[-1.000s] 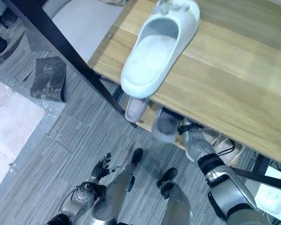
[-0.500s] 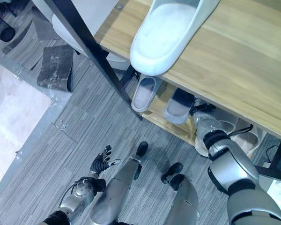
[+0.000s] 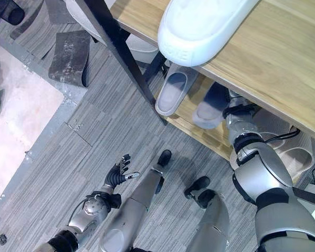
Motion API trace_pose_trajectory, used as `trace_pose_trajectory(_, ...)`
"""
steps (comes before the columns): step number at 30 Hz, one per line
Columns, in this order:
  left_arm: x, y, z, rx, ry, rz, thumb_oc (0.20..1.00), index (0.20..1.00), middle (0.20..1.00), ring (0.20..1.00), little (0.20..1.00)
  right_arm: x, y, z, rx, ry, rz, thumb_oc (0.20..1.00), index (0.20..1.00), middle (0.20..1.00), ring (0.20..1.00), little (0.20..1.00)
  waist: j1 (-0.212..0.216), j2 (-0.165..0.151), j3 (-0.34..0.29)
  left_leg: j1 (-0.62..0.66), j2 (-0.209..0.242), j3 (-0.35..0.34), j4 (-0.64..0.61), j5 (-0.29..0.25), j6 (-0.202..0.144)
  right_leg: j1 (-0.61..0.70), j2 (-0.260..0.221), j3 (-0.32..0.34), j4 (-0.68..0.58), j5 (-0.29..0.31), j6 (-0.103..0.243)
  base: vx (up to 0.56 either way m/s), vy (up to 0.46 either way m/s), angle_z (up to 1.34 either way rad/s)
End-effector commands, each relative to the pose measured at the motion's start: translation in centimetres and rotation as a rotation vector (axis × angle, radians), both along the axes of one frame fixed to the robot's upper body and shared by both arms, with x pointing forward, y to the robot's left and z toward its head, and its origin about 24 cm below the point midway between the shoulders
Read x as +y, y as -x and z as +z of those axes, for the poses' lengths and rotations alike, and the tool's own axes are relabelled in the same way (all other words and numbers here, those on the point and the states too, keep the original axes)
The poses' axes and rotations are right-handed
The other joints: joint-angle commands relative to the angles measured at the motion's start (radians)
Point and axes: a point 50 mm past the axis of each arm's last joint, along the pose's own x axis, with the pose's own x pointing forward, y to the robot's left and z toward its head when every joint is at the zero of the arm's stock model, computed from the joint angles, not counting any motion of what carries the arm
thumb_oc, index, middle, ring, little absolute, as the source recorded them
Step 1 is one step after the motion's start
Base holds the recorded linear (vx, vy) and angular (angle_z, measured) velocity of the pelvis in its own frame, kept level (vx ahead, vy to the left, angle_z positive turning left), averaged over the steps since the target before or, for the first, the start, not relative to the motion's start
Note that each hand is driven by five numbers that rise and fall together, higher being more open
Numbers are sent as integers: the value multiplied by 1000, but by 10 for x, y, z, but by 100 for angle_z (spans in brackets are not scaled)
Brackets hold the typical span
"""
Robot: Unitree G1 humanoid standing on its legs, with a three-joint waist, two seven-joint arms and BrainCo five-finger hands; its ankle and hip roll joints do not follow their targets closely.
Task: Arrange the slippers neatly on the shoe rack.
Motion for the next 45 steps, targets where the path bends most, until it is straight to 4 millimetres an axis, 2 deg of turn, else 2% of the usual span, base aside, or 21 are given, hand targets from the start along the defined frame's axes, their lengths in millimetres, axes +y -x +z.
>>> trace_pose_trajectory(1, -7, 0, 14, -79, 37, -23, 1000, 1000, 1000, 1000, 1000, -25, 6, 19, -41, 18, -99, 1000, 1000, 1000, 1000, 1000, 26, 35, -11, -15, -5, 21, 151, -161, 32, -5, 39, 85, -68, 34, 97, 2, 5, 3)
trace_pose_trajectory(6, -4, 0, 12, -74, 26, -15, 1000, 1000, 1000, 1000, 1000, -18, 3, 19, -48, -21, -88, 1000, 1000, 1000, 1000, 1000, 19, 36, -5, 7, -1, 20, 132, -156, 30, 12, 43, 86, -83, 38, 98, 0, 1, 2)
trace_pose_trajectory(9, -3, 0, 10, -68, 19, -10, 1000, 1000, 1000, 1000, 1000, -8, 0, 24, -90, -108, -48, 1000, 1000, 1000, 1000, 1000, 10, 33, 0, 34, 4, 21, 113, -152, 28, 38, 47, 83, -102, 46, 100, 0, 0, 0)
trace_pose_trajectory(14, 1, -3, 11, -67, 6, 16, 1000, 1000, 1000, 1000, 1000, 24, -6, 36, -219, -337, 105, 1000, 1000, 1000, 1000, 1000, -16, 21, 6, 73, 18, 29, 98, -156, 24, 74, 60, 91, -129, 52, 102, -1, -2, -5)
trace_pose_trajectory(18, -2, -7, 14, -69, 9, 36, 1000, 1000, 1000, 1000, 1000, 51, -5, 44, -348, -544, 232, 1000, 1000, 1000, 1000, 1000, -46, 15, 12, 89, 26, 44, 98, -166, 24, 91, 68, 100, -140, 54, 104, -9, 13, -13)
trace_pose_trajectory(20, -2, -9, 16, -79, 12, 46, 1000, 1000, 1000, 1000, 1000, 59, -3, 46, -394, -625, 281, 1000, 1000, 1000, 1000, 1000, -55, 14, 15, 88, 26, 49, 101, -167, 25, 90, 68, 103, -141, 55, 104, -36, 22, -17)
trace_pose_trajectory(21, -5, -10, 17, -83, 12, 47, 1000, 1000, 1000, 1000, 1000, 65, 0, 40, -427, -766, 331, 1000, 1000, 1000, 1000, 1000, -65, 15, 22, 88, 26, 52, 98, -165, 26, 90, 70, 104, -147, 59, 106, -37, 21, -11)
trace_pose_trajectory(22, -5, -10, 17, -83, 11, 47, 1000, 1000, 1000, 1000, 1000, 65, 0, 40, -427, -766, 331, 1000, 1000, 1000, 1000, 1000, -65, 15, 22, 88, 26, 52, 98, -165, 26, 90, 70, 105, -147, 59, 106, -44, 24, -9)
trace_pose_trajectory(24, -8, -11, 15, -68, 5, 59, 1000, 1000, 1000, 1000, 1000, 79, 6, 12, -479, -1258, 436, 1000, 1000, 1000, 1000, 1000, -84, 13, 27, 102, 27, 56, 89, -165, 30, 101, 70, 105, -158, 63, 107, -22, 24, -6)
trace_pose_trajectory(25, -8, -10, 14, -65, 2, 59, 1000, 1000, 1000, 1000, 1000, 79, 7, 2, -476, -1319, 425, 1000, 1000, 1000, 1000, 1000, -86, 12, 27, 107, 28, 57, 87, -165, 31, 104, 70, 105, -158, 63, 107, -9, 16, -5)
trace_pose_trajectory(26, -8, -10, 14, -64, 1, 59, 1000, 1000, 1000, 1000, 1000, 78, 7, 2, -475, -1321, 425, 1000, 1000, 1000, 1000, 1000, -85, 11, 26, 108, 28, 57, 87, -165, 31, 105, 70, 105, -158, 63, 107, -10, 23, -11)
trace_pose_trajectory(27, -8, -9, 12, -58, -5, 56, 1000, 1000, 1000, 1000, 1000, 80, 10, -20, -453, -1463, 411, 1000, 1000, 1000, 1000, 1000, -88, 13, 24, 116, 27, 58, 86, -168, 34, 112, 70, 107, -159, 64, 109, -13, 25, -12)
trace_pose_trajectory(28, -8, -8, 12, -54, -7, 53, 1000, 1000, 1000, 1000, 1000, 79, 10, -32, -419, -1547, 396, 1000, 1000, 1000, 1000, 1000, -87, 13, 22, 122, 28, 58, 85, -170, 34, 116, 70, 109, -159, 64, 110, -12, 25, -9)
trace_pose_trajectory(29, -8, -8, 11, -53, -8, 53, 1000, 1000, 1000, 1000, 1000, 79, 10, -33, -418, -1550, 396, 1000, 1000, 1000, 1000, 1000, -86, 12, 21, 123, 28, 59, 84, -170, 34, 117, 70, 109, -159, 64, 110, -10, 12, -5)
trace_pose_trajectory(30, -8, -8, 12, -53, -1, 52, 1000, 1000, 1000, 1000, 1000, 82, 11, -41, -411, -1646, 394, 1000, 1000, 1000, 1000, 1000, -85, 13, 19, 130, 29, 59, 84, -172, 36, 122, 70, 111, -161, 66, 112, -8, 9, -6)
trace_pose_trajectory(31, -7, -8, 13, -49, 1, 45, 1000, 1000, 1000, 1000, 1000, 85, 12, -70, -357, -1876, 338, 1000, 1000, 1000, 1000, 1000, -78, 13, 17, 145, 32, 62, 83, -177, 37, 136, 70, 113, -166, 70, 116, -10, 10, -7)
trace_pose_trajectory(34, -5, -9, 14, -49, 2, 47, 1000, 1000, 1000, 1000, 1000, 86, 11, -80, -324, -1943, 320, 1000, 1000, 1000, 1000, 1000, -69, 15, 15, 152, 32, 63, 83, -178, 37, 147, 70, 114, -173, 72, 118, -13, 0, -8)
trace_pose_trajectory(35, -3, -11, 17, -58, 1, 39, 1000, 1000, 1000, 1000, 1000, 88, 11, -95, -279, -2040, 278, 1000, 1000, 1000, 1000, 1000, -56, 20, 13, 160, 30, 60, 85, -179, 37, 156, 72, 114, -173, 70, 119, -14, -14, -4)
trace_pose_trajectory(36, -3, -11, 19, -68, 14, 31, 1000, 1000, 1000, 1000, 1000, 92, 10, -99, -228, -2061, 287, 1000, 1000, 1000, 1000, 1000, -46, 25, 12, 166, 28, 60, 85, -178, 38, 159, 71, 114, -172, 70, 118, -13, -20, -7)
trace_pose_trajectory(40, -2, -11, 20, -68, 15, 15, 1000, 1000, 1000, 1000, 1000, 94, 5, -96, -209, -2146, 293, 1000, 1000, 1000, 1000, 1000, -27, 33, 9, 170, 25, 55, 86, -179, 38, 165, 67, 109, -171, 67, 120, -3, -7, -2)
trace_pose_trajectory(45, -2, -9, 16, -51, 4, -6, 1000, 1000, 1000, 1000, 1000, 102, -4, -79, -207, -2219, 362, 1000, 1000, 1000, 1000, 1000, 2, 40, 14, 166, 19, 47, 87, -173, 38, 165, 63, 101, -172, 65, 120, -2, -8, 2)
